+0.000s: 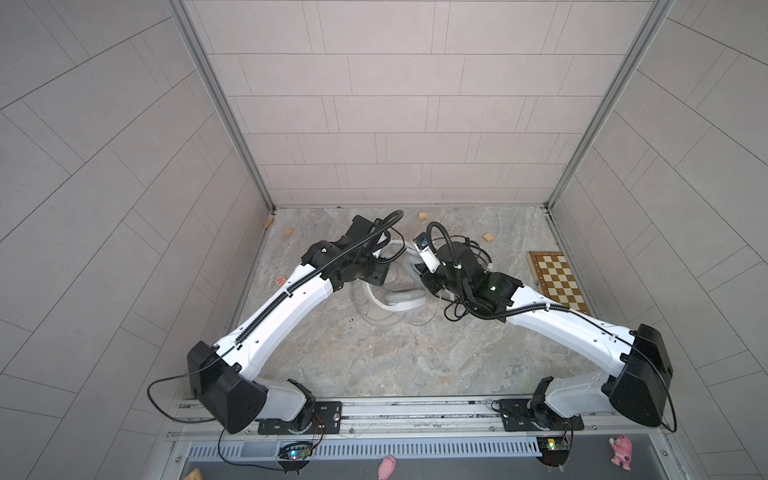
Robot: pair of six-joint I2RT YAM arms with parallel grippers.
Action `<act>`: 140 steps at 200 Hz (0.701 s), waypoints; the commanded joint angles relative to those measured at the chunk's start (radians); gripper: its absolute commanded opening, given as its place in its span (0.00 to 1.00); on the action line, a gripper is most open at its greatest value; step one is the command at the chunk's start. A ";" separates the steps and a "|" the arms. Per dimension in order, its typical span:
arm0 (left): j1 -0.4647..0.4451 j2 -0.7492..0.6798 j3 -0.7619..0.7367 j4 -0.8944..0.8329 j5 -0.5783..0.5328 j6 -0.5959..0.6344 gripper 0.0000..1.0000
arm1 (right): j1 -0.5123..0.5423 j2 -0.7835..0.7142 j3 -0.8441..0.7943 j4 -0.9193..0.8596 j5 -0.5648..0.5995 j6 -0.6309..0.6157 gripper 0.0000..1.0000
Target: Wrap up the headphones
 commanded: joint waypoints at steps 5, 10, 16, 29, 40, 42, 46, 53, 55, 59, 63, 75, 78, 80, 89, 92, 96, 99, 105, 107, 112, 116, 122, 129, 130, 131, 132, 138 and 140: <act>-0.026 0.037 0.043 -0.073 -0.141 0.036 0.53 | 0.007 0.003 0.056 0.010 -0.013 -0.005 0.26; -0.028 0.044 0.046 -0.080 -0.148 0.036 0.51 | 0.007 0.003 0.061 0.007 -0.015 -0.005 0.26; -0.030 0.049 0.048 -0.085 -0.158 0.036 0.48 | 0.007 0.000 0.062 0.008 -0.023 -0.002 0.25; -0.031 0.053 0.045 -0.086 -0.168 0.040 0.46 | 0.007 -0.014 0.040 0.036 -0.047 0.013 0.26; -0.030 0.057 0.045 -0.082 -0.173 0.045 0.40 | 0.008 -0.016 0.035 0.044 -0.068 0.018 0.25; -0.030 0.057 0.045 -0.081 -0.173 0.045 0.39 | 0.007 -0.014 0.038 0.043 -0.073 0.015 0.26; -0.031 0.057 0.045 -0.080 -0.173 0.045 0.39 | 0.007 -0.012 0.043 0.038 -0.083 0.012 0.26; -0.031 0.057 0.049 -0.080 -0.169 0.046 0.34 | 0.007 -0.007 0.055 0.031 -0.097 0.007 0.25; -0.030 0.057 0.049 -0.081 -0.168 0.045 0.33 | 0.007 -0.005 0.057 0.031 -0.103 0.006 0.26; -0.031 0.055 0.049 -0.081 -0.166 0.045 0.29 | 0.007 -0.003 0.062 0.027 -0.108 0.005 0.26; -0.031 0.054 0.051 -0.082 -0.167 0.044 0.27 | 0.007 0.000 0.066 0.025 -0.114 0.005 0.26; -0.031 0.044 0.047 -0.076 -0.164 0.047 0.20 | 0.007 -0.003 0.052 0.047 -0.136 0.022 0.27; -0.031 0.041 0.047 -0.075 -0.165 0.047 0.17 | 0.007 -0.005 0.047 0.056 -0.141 0.024 0.27; -0.030 0.040 0.045 -0.074 -0.166 0.048 0.15 | 0.007 -0.006 0.042 0.061 -0.144 0.028 0.28; -0.031 0.036 0.041 -0.068 -0.169 0.049 0.09 | 0.007 -0.006 0.035 0.072 -0.159 0.029 0.30; -0.031 0.034 0.040 -0.067 -0.171 0.050 0.06 | 0.007 -0.005 0.037 0.070 -0.162 0.029 0.31; -0.030 0.033 0.038 -0.066 -0.173 0.050 0.04 | 0.007 -0.004 0.042 0.064 -0.167 0.025 0.33; -0.030 0.031 0.037 -0.065 -0.175 0.048 0.02 | 0.007 -0.003 0.047 0.060 -0.169 0.023 0.34; -0.030 0.029 0.035 -0.067 -0.181 0.040 0.00 | 0.007 -0.002 0.055 0.049 -0.166 0.019 0.37; -0.029 0.029 0.034 -0.067 -0.184 0.037 0.00 | 0.007 -0.003 0.057 0.046 -0.162 0.019 0.39; -0.029 0.027 0.033 -0.066 -0.190 0.029 0.00 | 0.007 -0.002 0.065 0.037 -0.152 0.020 0.43; -0.029 0.026 0.033 -0.066 -0.196 0.024 0.00 | 0.007 -0.005 0.070 0.031 -0.143 0.024 0.46; -0.029 0.024 0.031 -0.067 -0.204 0.022 0.00 | 0.007 -0.012 0.070 0.030 -0.134 0.035 0.51; -0.029 0.023 0.031 -0.067 -0.217 0.019 0.00 | 0.006 -0.025 0.057 0.040 -0.132 0.045 0.56; -0.029 0.023 0.031 -0.066 -0.220 0.019 0.00 | 0.006 -0.027 0.055 0.042 -0.131 0.046 0.58; -0.029 0.022 0.031 -0.067 -0.221 0.019 0.00 | 0.007 -0.028 0.052 0.044 -0.131 0.048 0.58; -0.028 0.021 0.031 -0.067 -0.223 0.019 0.00 | 0.007 -0.031 0.051 0.045 -0.131 0.048 0.60; -0.029 0.022 0.031 -0.067 -0.236 0.019 0.00 | 0.005 -0.044 0.041 0.055 -0.130 0.055 0.65; -0.026 0.022 0.031 -0.068 -0.240 0.018 0.00 | 0.005 -0.047 0.039 0.056 -0.129 0.057 0.67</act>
